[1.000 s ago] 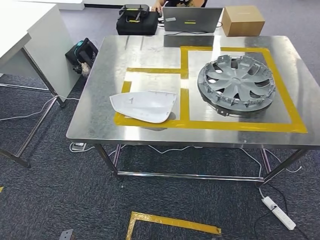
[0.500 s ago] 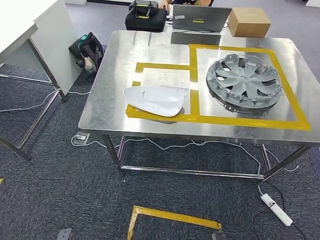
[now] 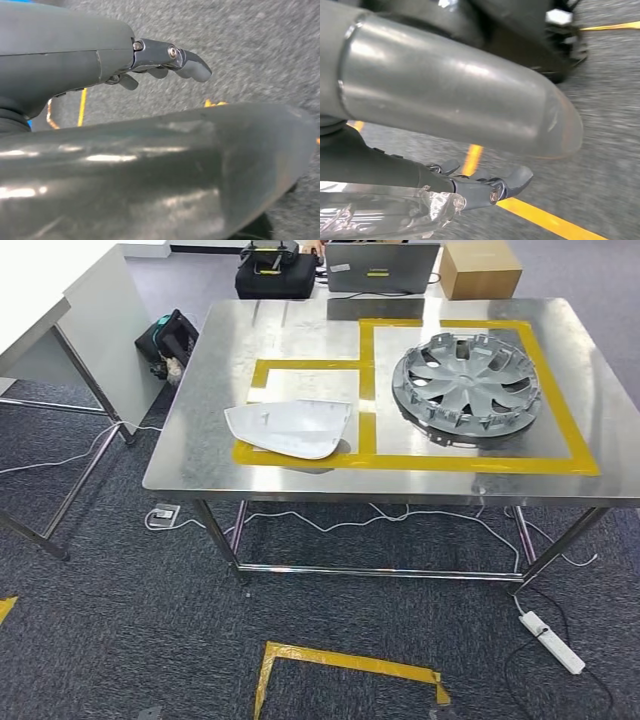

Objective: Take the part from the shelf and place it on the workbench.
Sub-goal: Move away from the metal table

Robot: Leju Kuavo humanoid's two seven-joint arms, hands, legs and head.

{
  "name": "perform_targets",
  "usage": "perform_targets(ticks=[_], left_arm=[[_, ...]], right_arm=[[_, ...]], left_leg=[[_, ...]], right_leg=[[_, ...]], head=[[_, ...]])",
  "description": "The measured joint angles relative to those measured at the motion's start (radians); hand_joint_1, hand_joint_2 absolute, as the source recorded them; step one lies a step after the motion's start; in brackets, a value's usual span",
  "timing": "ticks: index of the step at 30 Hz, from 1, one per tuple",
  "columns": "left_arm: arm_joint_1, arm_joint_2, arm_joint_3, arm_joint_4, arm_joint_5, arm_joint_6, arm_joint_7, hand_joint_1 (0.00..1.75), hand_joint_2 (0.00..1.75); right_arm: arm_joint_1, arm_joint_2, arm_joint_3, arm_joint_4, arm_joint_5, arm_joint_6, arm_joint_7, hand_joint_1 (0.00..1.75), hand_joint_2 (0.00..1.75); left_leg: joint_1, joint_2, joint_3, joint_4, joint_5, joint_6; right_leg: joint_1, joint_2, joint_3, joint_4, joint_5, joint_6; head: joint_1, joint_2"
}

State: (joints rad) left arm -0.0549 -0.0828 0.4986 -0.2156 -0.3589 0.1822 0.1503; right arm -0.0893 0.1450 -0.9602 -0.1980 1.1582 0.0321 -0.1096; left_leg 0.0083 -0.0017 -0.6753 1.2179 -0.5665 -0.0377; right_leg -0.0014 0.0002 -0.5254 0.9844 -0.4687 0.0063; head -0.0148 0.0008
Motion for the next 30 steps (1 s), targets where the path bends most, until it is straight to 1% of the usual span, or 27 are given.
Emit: perform_targets(ticks=[1, 2, 3, 5, 6, 7, 8, 10, 11, 12, 13, 14, 15, 16, 17, 18, 19, 20, 21, 22, 23, 25, 26, 27, 28, 30], left_arm=[[0.002, -0.001, 0.000, 0.001, 0.000, -0.001, 0.004, 0.00, 0.00], [0.004, -0.002, 0.000, 0.001, 0.000, -0.002, 0.005, 0.00, 0.00], [0.005, -0.002, 0.000, 0.001, 0.000, -0.004, 0.006, 0.00, 0.00], [0.005, -0.003, 0.000, 0.001, -0.004, -0.011, 0.007, 0.00, 0.00], [0.003, -0.004, 0.000, 0.001, -0.007, -0.014, 0.007, 0.00, 0.00], [0.001, -0.005, 0.000, 0.001, -0.010, -0.017, 0.007, 0.00, 0.00], [0.000, -0.006, -0.001, 0.001, -0.014, -0.019, 0.007, 0.00, 0.00], [0.003, -0.010, -0.001, 0.002, -0.017, -0.020, 0.007, 0.00, 0.00], [0.004, -0.011, -0.001, 0.002, -0.018, -0.020, 0.007, 0.00, 0.00], [0.005, -0.012, -0.001, 0.003, -0.018, -0.020, 0.007, 0.00, 0.00], [0.004, -0.013, -0.001, 0.003, -0.018, -0.020, 0.007, 0.00, 0.00], [0.003, -0.013, -0.001, 0.003, -0.018, -0.020, 0.007, 0.00, 0.00], [0.003, -0.013, -0.001, 0.003, -0.018, -0.020, 0.007, 0.00, 0.00], [0.004, -0.014, -0.001, 0.003, -0.018, -0.020, 0.007, 0.00, 0.00], [0.004, -0.014, -0.001, 0.003, -0.018, -0.020, 0.007, 0.00, 0.00], [0.004, -0.015, -0.001, 0.003, -0.018, -0.020, 0.007, 0.00, 0.00], [0.004, -0.015, -0.001, 0.003, -0.018, -0.020, 0.007, 0.00, 0.00], [0.004, -0.016, -0.001, 0.003, -0.018, -0.020, 0.007, 0.00, 0.00], [0.004, -0.016, -0.001, 0.003, -0.018, -0.020, 0.007, 0.00, 0.00], [0.004, -0.016, -0.001, 0.003, -0.018, -0.020, 0.007, 0.00, 0.00], [0.003, -0.015, -0.001, 0.003, -0.018, -0.020, 0.007, 0.00, 0.00], [0.004, -0.015, -0.001, 0.003, -0.018, -0.020, 0.007, 0.00, 0.00], [0.005, -0.015, -0.001, 0.003, -0.019, -0.020, 0.007, 0.00, 0.00], [0.006, -0.015, -0.001, 0.003, -0.020, -0.020, 0.007, 0.00, 0.00], [0.006, -0.015, -0.002, 0.003, -0.023, -0.021, 0.007, 0.00, 0.00], [0.005, -0.015, -0.006, 0.004, -0.038, -0.026, 0.007, 0.00, 0.00]], right_arm=[[0.006, 0.000, 0.000, 0.000, 0.002, 0.000, 0.020, 0.00, 0.00], [0.011, 0.000, 0.000, 0.000, 0.003, 0.000, 0.038, 0.00, 0.00], [0.016, -0.001, 0.000, 0.000, 0.004, 0.000, 0.054, 0.00, 0.00], [0.021, -0.002, 0.000, 0.000, 0.006, 0.000, 0.074, 0.00, 0.00], [0.021, -0.002, 0.000, 0.000, 0.007, 0.000, 0.078, 0.00, 0.00], [0.021, -0.002, 0.000, 0.000, 0.007, 0.000, 0.081, 0.00, 0.00], [0.021, -0.003, 0.000, 0.000, 0.007, 0.000, 0.083, 0.00, 0.00], [0.021, -0.006, 0.000, 0.000, 0.008, -0.001, 0.085, 0.00, 0.00], [0.022, -0.007, 0.000, 0.000, 0.008, -0.001, 0.086, 0.00, 0.00], [0.023, -0.008, 0.000, 0.000, 0.008, -0.001, 0.086, 0.00, 0.00], [0.024, -0.009, 0.000, 0.000, 0.008, -0.001, 0.086, 0.00, 0.00], [0.025, -0.010, 0.000, 0.000, 0.008, -0.001, 0.086, 0.00, 0.00], [0.025, -0.010, 0.000, 0.000, 0.008, -0.001, 0.086, 0.00, 0.00], [0.025, -0.010, 0.000, 0.000, 0.008, -0.001, 0.086, 0.00, 0.00], [0.026, -0.010, 0.000, 0.000, 0.008, -0.001, 0.086, 0.00, 0.00], [0.026, -0.010, 0.000, 0.000, 0.008, -0.001, 0.086, 0.00, 0.00], [0.026, -0.011, 0.000, 0.000, 0.008, -0.001, 0.086, 0.00, 0.00], [0.025, -0.012, 0.000, 0.000, 0.009, -0.001, 0.086, 0.00, 0.00], [0.023, -0.013, 0.000, 0.000, 0.009, -0.001, 0.086, 0.00, 0.00], [0.021, -0.013, 0.000, 0.000, 0.009, -0.001, 0.086, 0.00, 0.00], [0.020, -0.014, 0.000, 0.000, 0.009, -0.001, 0.086, 0.00, 0.00], [0.022, -0.014, 0.000, 0.000, 0.009, -0.001, 0.086, 0.00, 0.00], [0.023, -0.014, 0.000, 0.000, 0.009, -0.001, 0.086, 0.00, 0.00], [0.022, -0.015, 0.000, 0.000, 0.009, -0.002, 0.085, 0.00, 0.00], [0.022, -0.015, 0.000, 0.000, 0.009, -0.003, 0.081, 0.00, 0.00], [0.021, -0.016, 0.000, 0.000, 0.008, -0.007, 0.058, 0.00, 0.00]], left_leg=[[0.000, 0.000, -0.013, 0.043, -0.016, 0.000], [0.000, 0.000, -0.005, 0.047, -0.011, 0.001], [0.000, 0.000, 0.021, 0.011, 0.011, 0.004], [-0.001, 0.000, 0.109, -0.133, 0.069, 0.011], [-0.002, 0.000, 0.143, -0.197, 0.086, 0.015], [-0.002, -0.001, 0.163, -0.237, 0.094, 0.019], [-0.004, -0.001, 0.168, -0.252, 0.094, 0.023], [-0.004, 0.000, 0.160, -0.254, 0.101, 0.035], [-0.004, 0.000, 0.157, -0.255, 0.105, 0.042], [-0.002, 0.001, 0.153, -0.257, 0.111, 0.050], [-0.001, 0.002, 0.147, -0.257, 0.116, 0.055], [-0.001, 0.002, 0.140, -0.257, 0.121, 0.058], [-0.002, 0.003, 0.133, -0.256, 0.126, 0.060], [-0.002, 0.003, 0.126, -0.256, 0.132, 0.059], [-0.002, 0.003, 0.120, -0.255, 0.136, 0.058], [-0.002, 0.002, 0.116, -0.255, 0.141, 0.057], [-0.001, 0.002, 0.112, -0.254, 0.145, 0.054], [-0.002, 0.001, 0.109, -0.253, 0.149, 0.050], [-0.003, 0.001, 0.107, -0.251, 0.152, 0.046], [-0.005, 0.001, 0.105, -0.250, 0.155, 0.040], [-0.006, 0.001, 0.103, -0.249, 0.159, 0.035], [-0.005, 0.001, 0.100, -0.249, 0.165, 0.023], [-0.003, 0.001, 0.096, -0.244, 0.159, 0.017], [-0.002, 0.001, 0.085, -0.221, 0.137, 0.012], [-0.001, 0.001, 0.066, -0.179, 0.103, 0.007], [-0.001, 0.001, 0.013, -0.042, 0.018, 0.002]], right_leg=[[0.001, -0.001, -0.007, 0.000, 0.004, 0.000], [0.001, -0.002, -0.012, 0.001, 0.008, 0.001], [0.002, -0.002, -0.016, 0.001, 0.012, 0.002], [0.003, -0.001, -0.022, 0.002, 0.018, 0.008], [0.005, -0.001, -0.025, 0.004, 0.020, 0.011], [0.007, -0.001, -0.030, 0.006, 0.023, 0.016], [0.008, -0.002, -0.034, 0.008, 0.026, 0.022], [0.006, -0.001, -0.042, 0.011, 0.031, 0.034], [0.005, -0.001, -0.049, 0.020, 0.022, 0.040], [0.003, 0.000, -0.062, 0.048, -0.001, 0.045], [0.002, 0.000, -0.084, 0.099, -0.037, 0.050], [0.001, 0.000, -0.111, 0.168, -0.079, 0.054], [0.000, 0.000, -0.136, 0.239, -0.115, 0.057], [0.000, 0.000, -0.152, 0.289, -0.136, 0.059], [0.000, 0.000, -0.148, 0.302, -0.138, 0.060], [-0.001, 0.000, -0.123, 0.270, -0.120, 0.060], [-0.001, 0.000, -0.080, 0.203, -0.091, 0.059], [-0.002, 0.000, -0.030, 0.121, -0.067, 0.059], [-0.002, 0.002, 0.009, 0.052, -0.048, 0.055], [-0.001, 0.004, 0.032, 0.008, -0.039, 0.050], [0.000, 0.006, 0.038, -0.009, -0.037, 0.044], [0.002, 0.006, 0.031, -0.005, -0.028, 0.028], [0.002, 0.005, 0.029, -0.005, -0.023, 0.020], [0.000, 0.004, 0.025, -0.006, -0.016, 0.011], [-0.001, 0.003, 0.020, -0.007, -0.008, 0.005], [-0.001, 0.002, 0.004, -0.005, 0.006, -0.001]], head=[[0.000, 0.000], [0.000, 0.000], [0.000, 0.000], [0.000, 0.000], [0.000, 0.000], [0.001, 0.000], [0.001, 0.000], [0.001, 0.000], [0.002, 0.000], [0.005, 0.000], [0.007, 0.000], [0.010, 0.000], [0.011, 0.000], [0.011, 0.000], [0.011, 0.000], [0.011, 0.000], [0.011, 0.000], [0.011, 0.000], [0.010, 0.000], [0.009, 0.000], [0.009, 0.000], [0.008, 0.000], [0.008, 0.000], [0.006, 0.000], [0.003, 0.000], [-0.001, 0.000]])
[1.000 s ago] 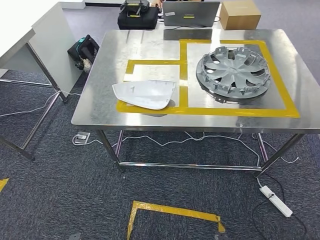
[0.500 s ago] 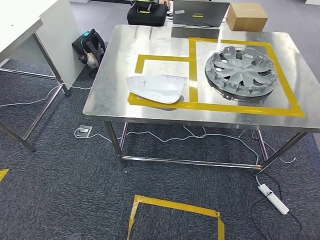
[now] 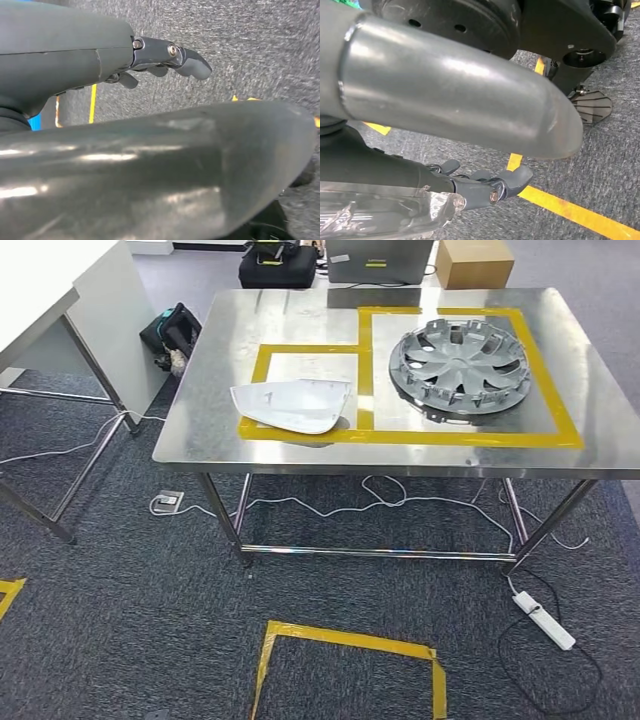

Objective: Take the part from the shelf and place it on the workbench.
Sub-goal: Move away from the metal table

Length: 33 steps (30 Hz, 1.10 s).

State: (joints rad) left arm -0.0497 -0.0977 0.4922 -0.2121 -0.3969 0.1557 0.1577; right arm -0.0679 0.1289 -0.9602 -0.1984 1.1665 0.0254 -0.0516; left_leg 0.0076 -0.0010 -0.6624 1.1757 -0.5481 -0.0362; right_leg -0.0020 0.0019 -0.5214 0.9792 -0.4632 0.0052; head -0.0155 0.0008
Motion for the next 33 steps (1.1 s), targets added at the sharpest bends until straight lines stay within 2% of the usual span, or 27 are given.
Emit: perform_targets(ticks=[1, 2, 3, 4, 5, 7, 8, 11, 12, 13, 15, 16, 17, 18, 19, 20, 21, 22, 23, 25, 27, 28, 29, 31, 32, 33], left_arm=[[0.000, -0.001, -0.004, 0.000, -0.010, -0.005, -0.001, 0.00, 0.00], [0.001, -0.002, -0.008, 0.000, -0.021, -0.011, -0.004, 0.00, 0.00], [0.001, -0.003, -0.012, 0.000, -0.032, -0.016, -0.008, 0.00, 0.00], [0.001, -0.004, -0.018, 0.000, -0.043, -0.019, -0.013, 0.00, 0.00], [-0.001, -0.004, -0.025, 0.000, -0.055, -0.022, -0.018, 0.00, 0.00], [-0.007, -0.008, -0.039, 0.000, -0.073, -0.026, -0.031, 0.00, 0.00], [-0.009, -0.010, -0.046, 0.000, -0.079, -0.028, -0.037, 0.00, 0.00], [-0.009, -0.016, -0.057, 0.000, -0.086, -0.031, -0.041, 0.00, 0.00], [-0.008, -0.017, -0.059, 0.000, -0.088, -0.032, -0.036, 0.00, 0.00], [-0.008, -0.018, -0.060, 0.000, -0.091, -0.033, -0.029, 0.00, 0.00], [-0.007, -0.020, -0.062, 0.000, -0.096, -0.033, -0.022, 0.00, 0.00], [-0.006, -0.020, -0.064, 0.000, -0.098, -0.034, -0.021, 0.00, 0.00], [-0.005, -0.021, -0.066, 0.000, -0.101, -0.036, -0.023, 0.00, 0.00], [-0.004, -0.022, -0.068, 0.000, -0.104, -0.038, -0.027, 0.00, 0.00], [-0.004, -0.023, -0.070, 0.000, -0.107, -0.040, -0.033, 0.00, 0.00], [-0.004, -0.024, -0.072, 0.000, -0.110, -0.042, -0.038, 0.00, 0.00], [-0.005, -0.025, -0.074, 0.000, -0.112, -0.043, -0.042, 0.00, 0.00], [-0.005, -0.026, -0.075, 0.000, -0.114, -0.042, -0.044, 0.00, 0.00], [-0.006, -0.026, -0.076, 0.000, -0.112, -0.040, -0.045, 0.00, 0.00], [-0.006, -0.027, -0.076, 0.000, -0.099, -0.032, -0.047, 0.00, 0.00], [-0.005, -0.027, -0.075, 0.000, -0.091, -0.027, -0.048, 0.00, 0.00], [-0.005, -0.027, -0.075, 0.000, -0.092, -0.026, -0.046, 0.00, 0.00], [-0.005, -0.027, -0.075, 0.000, -0.095, -0.026, -0.044, 0.00, 0.00], [-0.004, -0.027, -0.075, 0.000, -0.100, -0.026, -0.040, 0.00, 0.00], [-0.003, -0.027, -0.075, 0.000, -0.102, -0.026, -0.041, 0.00, 0.00], [-0.002, -0.027, -0.075, 0.000, -0.105, -0.026, -0.043, 0.00, 0.00]], right_arm=[[0.001, 0.000, 0.000, 0.000, -0.001, -0.003, -0.019, 0.00, 0.00], [0.001, 0.000, 0.000, 0.000, -0.002, -0.006, -0.045, 0.00, 0.00], [0.000, 0.000, 0.000, 0.000, -0.004, -0.009, -0.069, 0.00, 0.00], [-0.002, 0.000, 0.000, 0.000, -0.005, -0.011, -0.091, 0.00, 0.00], [-0.005, 0.000, 0.000, 0.000, -0.005, -0.011, -0.108, 0.00, 0.00], [-0.012, 0.000, 0.000, 0.000, -0.004, -0.009, -0.119, 0.00, 0.00], [-0.016, 0.000, 0.000, 0.000, -0.004, -0.007, -0.114, 0.00, 0.00], [-0.016, -0.001, 0.000, 0.000, -0.003, -0.004, -0.072, 0.00, 0.00], [-0.013, -0.001, 0.000, 0.000, -0.003, -0.004, -0.057, 0.00, 0.00], [-0.009, -0.001, 0.000, 0.000, -0.003, -0.004, -0.048, 0.00, 0.00], [-0.003, -0.001, 0.000, 0.000, -0.003, -0.003, -0.045, 0.00, 0.00], [-0.001, -0.001, 0.000, 0.000, -0.002, -0.002, -0.048, 0.00, 0.00], [0.000, -0.001, 0.000, 0.000, -0.001, -0.002, -0.052, 0.00, 0.00], [0.000, -0.001, 0.000, 0.000, -0.001, -0.001, -0.056, 0.00, 0.00], [0.000, -0.001, 0.000, 0.000, 0.000, -0.002, -0.059, 0.00, 0.00], [-0.002, -0.001, 0.000, 0.000, 0.001, -0.004, -0.061, 0.00, 0.00], [-0.004, -0.001, 0.000, 0.000, 0.002, -0.005, -0.062, 0.00, 0.00], [-0.007, -0.001, 0.000, 0.000, 0.003, -0.007, -0.063, 0.00, 0.00], [-0.009, -0.001, 0.000, 0.000, 0.003, -0.007, -0.064, 0.00, 0.00], [-0.009, -0.001, 0.000, 0.000, 0.000, -0.009, -0.069, 0.00, 0.00], [-0.007, -0.001, 0.000, 0.000, -0.003, -0.013, -0.077, 0.00, 0.00], [-0.007, -0.001, 0.000, 0.000, -0.004, -0.014, -0.081, 0.00, 0.00], [-0.008, -0.001, 0.000, 0.000, -0.004, -0.015, -0.084, 0.00, 0.00], [-0.007, -0.002, 0.000, 0.000, -0.005, -0.015, -0.084, 0.00, 0.00], [-0.006, -0.002, 0.000, 0.000, -0.004, -0.015, -0.082, 0.00, 0.00], [-0.004, -0.002, 0.000, 0.000, -0.004, -0.015, -0.079, 0.00, 0.00]], left_leg=[[0.000, 0.000, -0.019, 0.058, -0.025, -0.001], [0.000, 0.000, -0.023, 0.086, -0.032, -0.001], [0.000, 0.000, -0.008, 0.073, -0.021, 0.001], [0.000, 0.000, 0.026, 0.022, 0.006, 0.003], [0.000, 0.000, 0.073, -0.053, 0.035, 0.006], [-0.001, 0.000, 0.147, -0.183, 0.071, 0.015], [-0.002, 0.000, 0.160, -0.212, 0.076, 0.019], [-0.004, 0.000, 0.150, -0.215, 0.086, 0.038], [-0.003, 0.000, 0.145, -0.216, 0.091, 0.046], [-0.002, 0.001, 0.140, -0.217, 0.097, 0.053], [-0.002, 0.001, 0.126, -0.216, 0.107, 0.060], [-0.003, 0.002, 0.118, -0.216, 0.112, 0.060], [-0.003, 0.002, 0.111, -0.215, 0.117, 0.060], [-0.003, 0.003, 0.105, -0.215, 0.122, 0.059], [-0.003, 0.002, 0.101, -0.214, 0.126, 0.057], [-0.003, 0.002, 0.097, -0.213, 0.129, 0.054], [-0.005, 0.001, 0.095, -0.210, 0.132, 0.050], [-0.007, 0.001, 0.093, -0.208, 0.135, 0.045], [-0.009, 0.001, 0.091, -0.207, 0.138, 0.040], [-0.009, 0.001, 0.089, -0.206, 0.145, 0.029], [-0.006, 0.001, 0.081, -0.193, 0.132, 0.019], [-0.006, 0.001, 0.067, -0.163, 0.106, 0.014], [-0.005, 0.001, 0.044, -0.110, 0.068, 0.009], [-0.004, 0.001, -0.012, 0.029, -0.008, 0.003], [-0.004, 0.001, -0.028, 0.077, -0.025, 0.003], [-0.004, 0.001, -0.027, 0.089, -0.022, 0.003]], right_leg=[[0.001, -0.001, -0.008, 0.001, 0.006, 0.000], [0.001, -0.001, -0.016, 0.001, 0.011, 0.001], [0.001, -0.001, -0.023, 0.002, 0.015, 0.002], [0.001, -0.001, -0.028, 0.002, 0.019, 0.004], [0.001, -0.001, -0.031, 0.003, 0.023, 0.008], [0.006, -0.001, -0.039, 0.007, 0.029, 0.017], [0.007, -0.001, -0.042, 0.009, 0.033, 0.022], [0.005, -0.001, -0.054, 0.013, 0.036, 0.039], [0.003, -0.001, -0.064, 0.031, 0.020, 0.045], [0.002, 0.000, -0.082, 0.069, -0.010, 0.050], [0.001, 0.000, -0.133, 0.200, -0.092, 0.058], [0.000, 0.000, -0.155, 0.263, -0.122, 0.061], [0.000, 0.000, -0.162, 0.299, -0.135, 0.062], [0.000, 0.000, -0.150, 0.296, -0.129, 0.063], [-0.001, 0.000, -0.116, 0.249, -0.107, 0.062], [-0.001, -0.001, -0.067, 0.174, -0.078, 0.061], [-0.002, -0.001, -0.020, 0.096, -0.058, 0.059], [-0.002, 0.001, 0.014, 0.037, -0.044, 0.055], [-0.001, 0.003, 0.031, 0.004, -0.040, 0.050], [0.002, 0.006, 0.028, -0.001, -0.036, 0.035], [0.000, 0.003, 0.023, 0.000, -0.027, 0.020], [-0.002, 0.002, 0.020, -0.001, -0.021, 0.013], [-0.003, 0.001, 0.016, -0.001, -0.015, 0.008], [-0.002, 0.000, 0.002, 0.000, -0.004, 0.003], [-0.002, 0.000, -0.004, 0.001, 0.000, 0.003], [-0.001, -0.001, -0.009, 0.001, 0.002, 0.004]], head=[[0.000, 0.000], [0.000, 0.000], [0.000, 0.000], [0.000, 0.000], [0.000, 0.000], [0.001, 0.000], [0.001, 0.000], [0.001, 0.000], [0.003, 0.000], [0.005, 0.000], [0.010, 0.000], [0.010, 0.000], [0.010, 0.000], [0.010, 0.000], [0.010, 0.000], [0.010, 0.000], [0.010, 0.000], [0.009, 0.000], [0.007, 0.000], [0.003, 0.000], [0.003, 0.000], [0.001, 0.000], [-0.001, 0.000], [-0.004, 0.000], [-0.004, 0.000], [-0.004, 0.000]])
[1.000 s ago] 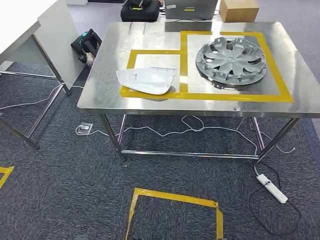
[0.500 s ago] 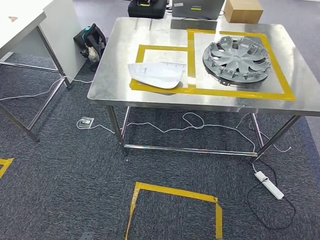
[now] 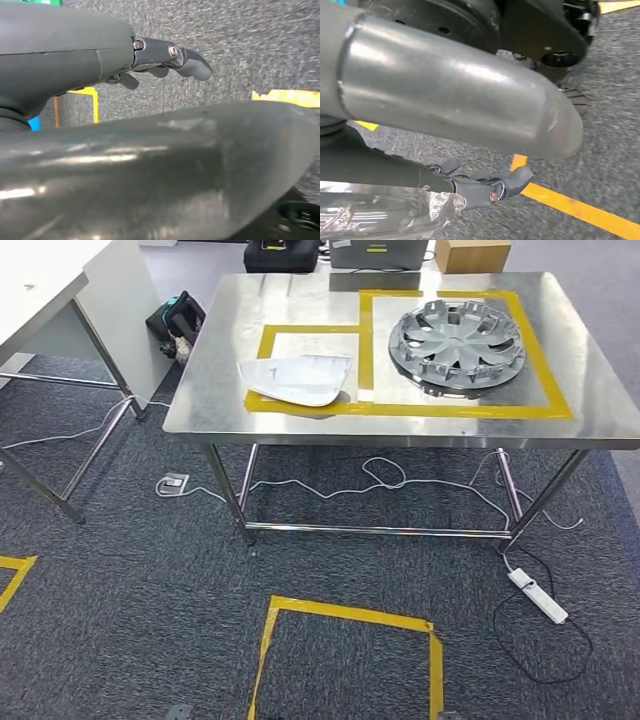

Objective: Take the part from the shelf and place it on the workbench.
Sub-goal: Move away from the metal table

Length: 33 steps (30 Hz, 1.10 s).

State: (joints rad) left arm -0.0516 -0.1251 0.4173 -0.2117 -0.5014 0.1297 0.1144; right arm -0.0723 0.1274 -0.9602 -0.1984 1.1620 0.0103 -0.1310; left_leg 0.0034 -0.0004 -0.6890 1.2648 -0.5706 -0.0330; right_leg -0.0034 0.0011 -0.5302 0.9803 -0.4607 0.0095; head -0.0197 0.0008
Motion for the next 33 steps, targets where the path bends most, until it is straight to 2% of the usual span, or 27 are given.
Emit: perform_targets(ticks=[1, 3, 4, 5, 6, 9, 10, 16, 19, 22, 24, 25, 27, 28, 29, 30, 31, 32, 33], left_arm=[[0.001, 0.000, 0.000, 0.000, -0.002, 0.000, -0.003, 0.00, 0.00], [-0.001, 0.000, 0.000, 0.000, -0.007, 0.001, -0.011, 0.00, 0.00], [-0.002, 0.000, 0.000, 0.000, -0.009, 0.001, -0.014, 0.00, 0.00], [-0.004, -0.002, 0.000, 0.000, -0.011, 0.002, -0.016, 0.00, 0.00], [-0.005, -0.003, 0.000, 0.000, -0.012, 0.002, -0.017, 0.00, 0.00], [-0.002, -0.005, 0.000, 0.000, -0.016, 0.005, -0.019, 0.00, 0.00], [-0.001, -0.005, 0.001, 0.000, -0.018, 0.006, -0.019, 0.00, 0.00], [-0.005, -0.005, 0.001, 0.000, -0.025, 0.009, -0.027, 0.00, 0.00], [-0.004, -0.005, 0.001, 0.000, -0.027, 0.009, -0.030, 0.00, 0.00], [-0.005, -0.005, 0.001, 0.000, -0.029, 0.010, -0.031, 0.00, 0.00], [-0.007, -0.005, 0.001, 0.000, -0.030, 0.011, -0.031, 0.00, 0.00], [-0.007, -0.005, 0.001, 0.000, -0.031, 0.011, -0.031, 0.00, 0.00], [-0.006, -0.005, 0.002, 0.000, -0.031, 0.011, -0.031, 0.00, 0.00], [-0.005, -0.006, 0.002, 0.000, -0.031, 0.011, -0.031, 0.00, 0.00], [-0.004, -0.006, 0.002, 0.000, -0.031, 0.011, -0.031, 0.00, 0.00], [-0.004, -0.006, 0.002, 0.000, -0.031, 0.011, -0.031, 0.00, 0.00], [-0.004, -0.006, 0.002, 0.000, -0.031, 0.011, -0.031, 0.00, 0.00], [-0.004, -0.006, 0.002, 0.000, -0.031, 0.011, -0.031, 0.00, 0.00], [-0.005, -0.004, 0.002, 0.000, -0.032, 0.011, -0.031, 0.00, 0.00]], right_arm=[[0.001, 0.000, 0.000, 0.000, 0.000, 0.000, 0.003, 0.00, 0.00], [0.002, 0.000, 0.000, 0.000, 0.000, 0.000, 0.008, 0.00, 0.00], [0.001, 0.000, 0.000, 0.000, 0.001, 0.000, 0.010, 0.00, 0.00], [0.000, 0.000, 0.000, 0.000, 0.001, -0.001, 0.011, 0.00, 0.00], [0.000, 0.000, 0.000, 0.000, 0.001, -0.001, 0.012, 0.00, 0.00], [0.001, -0.001, 0.000, 0.000, 0.002, -0.001, 0.012, 0.00, 0.00], [0.001, -0.001, 0.000, 0.000, 0.002, -0.001, 0.012, 0.00, 0.00], [-0.001, -0.001, 0.000, 0.000, 0.003, -0.001, 0.008, 0.00, 0.00], [-0.001, -0.001, 0.000, 0.000, 0.003, -0.002, 0.009, 0.00, 0.00], [-0.001, -0.001, 0.000, 0.000, 0.003, -0.004, 0.009, 0.00, 0.00], [-0.002, 0.000, 0.000, 0.000, 0.004, -0.004, 0.009, 0.00, 0.00], [-0.002, 0.000, 0.000, 0.000, 0.004, -0.004, 0.009, 0.00, 0.00], [-0.001, 0.000, 0.000, 0.000, 0.004, -0.005, 0.010, 0.00, 0.00], [0.000, 0.000, 0.000, 0.000, 0.004, -0.005, 0.011, 0.00, 0.00], [0.001, 0.000, 0.000, 0.000, 0.005, -0.005, 0.011, 0.00, 0.00], [0.002, 0.000, 0.000, 0.000, 0.005, -0.006, 0.011, 0.00, 0.00], [0.002, 0.000, 0.000, 0.000, 0.006, -0.006, 0.012, 0.00, 0.00], [0.002, -0.001, 0.000, 0.000, 0.006, -0.007, 0.011, 0.00, 0.00], [0.001, 0.002, 0.000, 0.001, 0.007, -0.007, 0.011, 0.00, 0.00]], left_leg=[[0.000, 0.000, 0.022, -0.030, 0.021, 0.002], [0.000, 0.000, 0.101, -0.165, 0.082, 0.007], [0.000, 0.000, 0.136, -0.231, 0.102, 0.010], [0.001, -0.001, 0.156, -0.274, 0.112, 0.013], [0.001, -0.001, 0.164, -0.296, 0.114, 0.016], [-0.002, -0.001, 0.161, -0.301, 0.117, 0.020], [-0.003, -0.001, 0.160, -0.301, 0.117, 0.022], [-0.010, -0.001, 0.151, -0.299, 0.123, 0.036], [-0.012, -0.001, 0.147, -0.297, 0.125, 0.040], [-0.013, -0.001, 0.146, -0.303, 0.131, 0.056], [-0.006, 0.001, 0.154, -0.324, 0.145, 0.065], [-0.002, 0.001, 0.157, -0.334, 0.151, 0.067], [0.002, 0.001, 0.154, -0.337, 0.155, 0.066], [0.004, 0.001, 0.152, -0.337, 0.157, 0.063], [0.007, 0.000, 0.150, -0.336, 0.158, 0.059], [0.012, -0.003, 0.148, -0.334, 0.159, 0.052], [0.018, -0.006, 0.146, -0.331, 0.159, 0.044], [0.024, -0.010, 0.144, -0.323, 0.156, 0.034], [0.028, -0.015, 0.141, -0.314, 0.152, 0.022]], right_leg=[[0.000, 0.000, -0.003, 0.000, 0.002, 0.002], [0.001, 0.001, -0.005, 0.001, 0.005, 0.006], [0.003, 0.001, -0.008, 0.004, 0.005, 0.010], [0.006, 0.001, -0.012, 0.007, 0.005, 0.012], [0.009, 0.002, -0.017, 0.010, 0.006, 0.008], [0.010, 0.002, -0.025, 0.010, 0.010, -0.009], [0.009, 0.002, -0.025, 0.007, 0.012, -0.007], [0.002, 0.002, -0.025, -0.002, 0.026, 0.022], [-0.001, 0.002, -0.029, -0.004, 0.030, 0.030], [-0.004, 0.002, -0.028, -0.012, 0.037, 0.047], [-0.003, 0.002, -0.039, 0.007, 0.019, 0.054], [-0.004, 0.002, -0.057, 0.047, -0.009, 0.057], [-0.009, 0.003, -0.114, 0.182, -0.084, 0.064], [-0.012, 0.003, -0.140, 0.245, -0.111, 0.068], [-0.016, 0.002, -0.150, 0.278, -0.120, 0.073], [-0.020, 0.002, -0.141, 0.270, -0.110, 0.079], [-0.026, 0.002, -0.111, 0.222, -0.084, 0.085], [-0.033, 0.004, -0.068, 0.150, -0.054, 0.094], [-0.038, 0.014, -0.030, 0.086, -0.036, 0.102]], head=[[0.000, 0.000], [0.000, 0.000], [0.000, 0.000], [0.000, 0.000], [0.000, 0.000], [0.003, 0.000], [0.004, 0.000], [0.003, 0.000], [0.003, 0.000], [0.002, 0.000], [0.003, 0.000], [0.005, 0.000], [0.008, 0.000], [0.009, 0.000], [0.009, 0.000], [0.009, 0.000], [0.009, 0.000], [0.009, 0.000], [0.013, 0.000]])
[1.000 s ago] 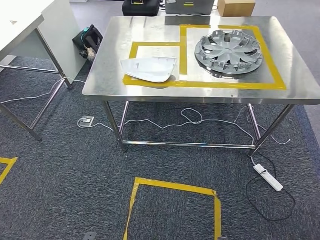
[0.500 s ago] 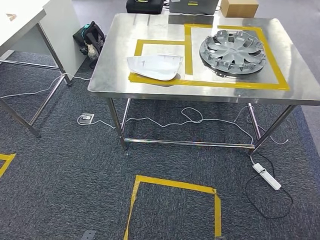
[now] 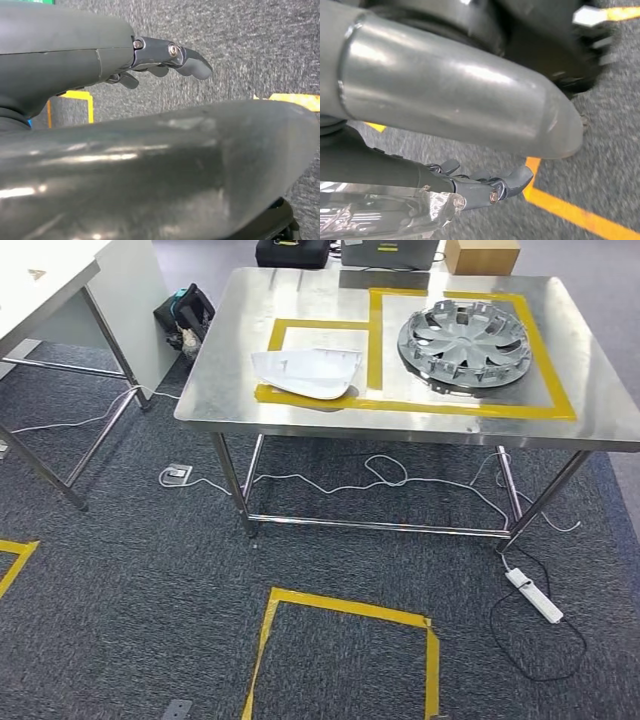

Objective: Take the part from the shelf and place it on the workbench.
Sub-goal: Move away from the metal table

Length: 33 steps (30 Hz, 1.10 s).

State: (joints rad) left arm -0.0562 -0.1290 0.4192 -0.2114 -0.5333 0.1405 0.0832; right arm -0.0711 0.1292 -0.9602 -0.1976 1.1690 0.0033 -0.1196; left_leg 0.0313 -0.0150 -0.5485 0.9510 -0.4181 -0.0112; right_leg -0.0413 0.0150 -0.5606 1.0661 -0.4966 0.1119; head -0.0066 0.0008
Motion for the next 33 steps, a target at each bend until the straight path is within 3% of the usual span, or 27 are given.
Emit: perform_targets(ticks=[2, 6, 8, 10, 11, 12, 13, 16, 18, 21, 25, 28, 30, 32, 33], left_arm=[[0.000, 0.003, 0.000, 0.000, -0.002, 0.000, 0.000, 0.00, 0.00], [0.001, 0.004, 0.000, 0.000, -0.005, 0.002, 0.000, 0.00, 0.00], [0.000, 0.004, 0.000, 0.000, -0.005, 0.002, 0.000, 0.00, 0.00], [-0.001, 0.003, 0.000, 0.000, -0.006, 0.002, 0.000, 0.00, 0.00], [0.000, 0.003, 0.000, 0.000, -0.006, 0.002, 0.000, 0.00, 0.00], [0.002, 0.003, 0.000, 0.000, -0.007, 0.002, 0.000, 0.00, 0.00], [0.003, 0.003, 0.000, 0.000, -0.007, 0.002, 0.000, 0.00, 0.00], [0.001, 0.003, 0.000, 0.000, -0.008, 0.002, -0.001, 0.00, 0.00], [-0.003, 0.001, 0.000, 0.000, -0.008, 0.002, -0.002, 0.00, 0.00], [0.001, 0.000, 0.001, 0.000, -0.008, 0.003, -0.003, 0.00, 0.00], [0.002, 0.000, 0.002, 0.000, -0.008, 0.003, -0.003, 0.00, 0.00], [0.001, 0.000, 0.002, 0.000, -0.008, 0.003, -0.003, 0.00, 0.00], [0.002, -0.001, 0.002, 0.001, -0.008, 0.002, -0.003, 0.00, 0.00], [0.003, -0.001, 0.002, 0.001, -0.010, 0.001, -0.003, 0.00, 0.00], [0.002, -0.001, 0.002, 0.001, -0.010, 0.001, -0.003, 0.00, 0.00]], right_arm=[[-0.002, 0.003, 0.000, 0.001, 0.001, 0.000, -0.001, 0.00, 0.00], [-0.001, 0.003, 0.000, 0.002, 0.003, -0.001, -0.001, 0.00, 0.00], [-0.001, 0.003, 0.000, 0.002, 0.004, -0.002, -0.002, 0.00, 0.00], [0.000, 0.003, 0.000, 0.002, 0.004, -0.002, -0.002, 0.00, 0.00], [0.001, 0.003, 0.000, 0.002, 0.004, -0.003, -0.002, 0.00, 0.00], [0.001, 0.003, 0.000, 0.002, 0.004, -0.003, -0.002, 0.00, 0.00], [0.001, 0.002, 0.000, 0.002, 0.004, -0.003, -0.002, 0.00, 0.00], [-0.001, 0.002, 0.000, 0.002, 0.005, -0.003, -0.002, 0.00, 0.00], [-0.001, 0.002, 0.000, 0.002, 0.007, -0.004, -0.001, 0.00, 0.00], [-0.001, 0.001, 0.000, 0.002, 0.011, -0.006, 0.000, 0.00, 0.00], [-0.001, 0.000, 0.000, 0.002, 0.014, -0.006, 0.000, 0.00, 0.00], [-0.001, 0.001, 0.000, 0.002, 0.014, -0.006, 0.000, 0.00, 0.00], [0.000, 0.001, 0.000, 0.002, 0.014, -0.006, 0.000, 0.00, 0.00], [0.001, 0.000, 0.000, 0.002, 0.014, -0.007, 0.001, 0.00, 0.00], [0.001, 0.000, 0.000, 0.002, 0.015, -0.007, 0.001, 0.00, 0.00]], left_leg=[[-0.001, -0.006, -0.008, 0.019, -0.005, -0.018], [0.002, -0.004, -0.023, 0.038, -0.013, -0.032], [0.001, 0.003, -0.062, 0.124, -0.069, -0.032], [-0.003, 0.006, -0.130, 0.270, -0.139, -0.028], [-0.005, 0.006, -0.152, 0.322, -0.156, -0.024], [-0.007, 0.006, -0.158, 0.340, -0.153, -0.019], [-0.010, 0.006, -0.144, 0.316, -0.132, -0.013], [-0.020, 0.027, -0.041, 0.122, -0.050, 0.004], [-0.026, 0.037, -0.013, 0.056, -0.040, 0.005], [-0.025, 0.024, -0.015, 0.047, -0.037, 0.013], [-0.024, 0.010, -0.017, 0.043, -0.031, 0.027], [-0.024, 0.009, -0.017, 0.043, -0.030, 0.028], [-0.026, 0.004, -0.017, 0.043, -0.030, 0.030], [-0.029, -0.022, -0.015, 0.044, -0.030, 0.030], [-0.031, -0.036, -0.015, 0.046, -0.029, 0.028]], right_leg=[[-0.006, 0.015, 0.040, -0.063, 0.009, -0.007], [0.000, 0.010, 0.028, -0.043, 0.007, -0.053], [0.004, 0.001, 0.022, -0.043, 0.010, -0.069], [0.010, -0.010, 0.014, -0.043, 0.013, -0.076], [0.014, -0.015, 0.012, -0.042, 0.014, -0.078], [0.017, -0.020, 0.010, -0.042, 0.015, -0.080], [0.019, -0.024, 0.010, -0.042, 0.015, -0.080], [0.025, -0.034, 0.012, -0.040, 0.014, -0.077], [0.029, -0.043, 0.009, -0.040, 0.014, -0.069], [0.028, -0.050, 0.006, -0.039, 0.007, -0.055], [0.028, -0.026, -0.054, 0.098, -0.078, -0.047], [0.028, -0.024, -0.063, 0.120, -0.088, -0.047], [0.029, -0.022, -0.094, 0.185, -0.111, -0.046], [0.030, 0.002, -0.064, 0.123, -0.061, -0.053], [0.029, 0.022, -0.032, 0.053, -0.028, -0.058]], head=[[0.002, 0.000], [-0.007, 0.000], [-0.010, 0.000], [-0.012, 0.000], [-0.013, 0.000], [-0.012, 0.000], [-0.012, 0.000], [-0.013, 0.000], [-0.012, 0.000], [-0.010, 0.000], [-0.003, 0.000], [-0.003, 0.000], [-0.003, 0.000], [-0.003, 0.000], [-0.003, 0.000]])
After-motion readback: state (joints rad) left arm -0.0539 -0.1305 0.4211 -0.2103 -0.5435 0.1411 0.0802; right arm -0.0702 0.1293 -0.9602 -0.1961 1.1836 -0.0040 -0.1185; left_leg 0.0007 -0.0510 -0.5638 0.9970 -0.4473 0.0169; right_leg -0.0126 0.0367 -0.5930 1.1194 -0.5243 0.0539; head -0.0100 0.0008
